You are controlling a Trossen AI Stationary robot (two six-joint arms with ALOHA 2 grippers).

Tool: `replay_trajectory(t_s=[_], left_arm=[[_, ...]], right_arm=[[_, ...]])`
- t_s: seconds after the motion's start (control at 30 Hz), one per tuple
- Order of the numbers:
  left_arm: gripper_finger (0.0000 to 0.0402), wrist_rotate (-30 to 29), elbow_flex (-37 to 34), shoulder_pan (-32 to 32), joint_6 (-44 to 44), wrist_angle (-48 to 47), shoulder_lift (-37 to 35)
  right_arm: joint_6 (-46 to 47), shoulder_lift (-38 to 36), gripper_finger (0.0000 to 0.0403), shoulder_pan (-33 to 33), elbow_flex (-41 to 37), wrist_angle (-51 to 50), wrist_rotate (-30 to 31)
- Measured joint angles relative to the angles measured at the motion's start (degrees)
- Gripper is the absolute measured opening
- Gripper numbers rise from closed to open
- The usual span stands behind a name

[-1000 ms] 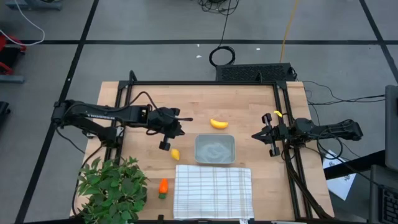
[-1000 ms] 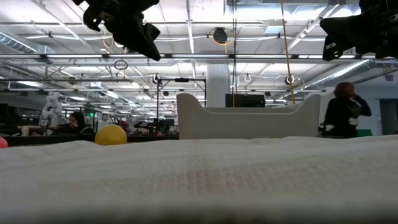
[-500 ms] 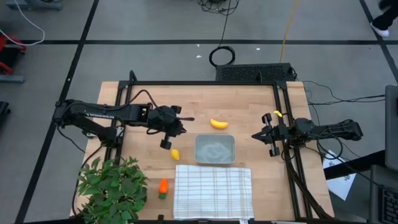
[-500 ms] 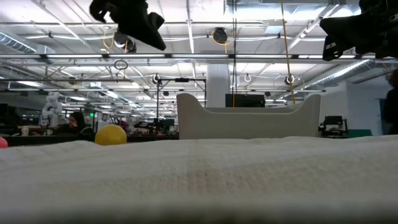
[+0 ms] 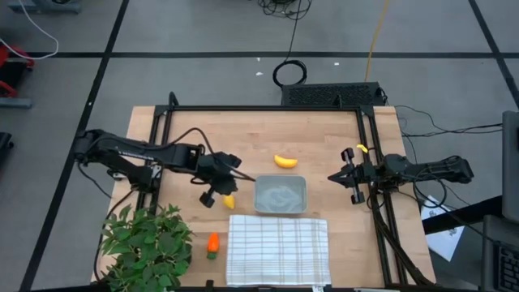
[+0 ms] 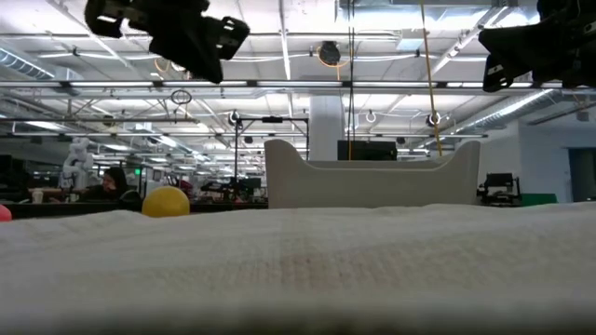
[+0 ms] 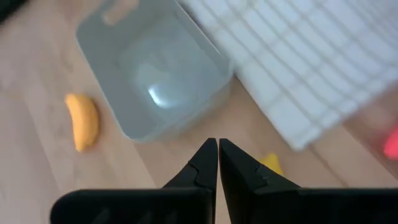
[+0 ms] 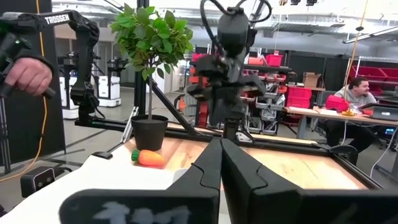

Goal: Pick and placing Produce into tupperware
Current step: Put the yellow lemon into the bin

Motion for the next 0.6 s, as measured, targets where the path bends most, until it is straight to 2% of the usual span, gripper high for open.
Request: replay_trajectory(t_s=[0.23, 0.6], left_arm=[[0.0021, -2.49, -0.20, -0.79, -5.63, -4.56, 2.40], [0.0021, -3.41, -0.17, -2.39, -4.97, -6.34, 4.75]], right_arm=[[-0.04, 0.37, 0.0000, 0.00, 0.00, 0.00, 0.00], [-0.15, 0.46, 0.0000, 0.00, 0.00, 0.25, 0.01]])
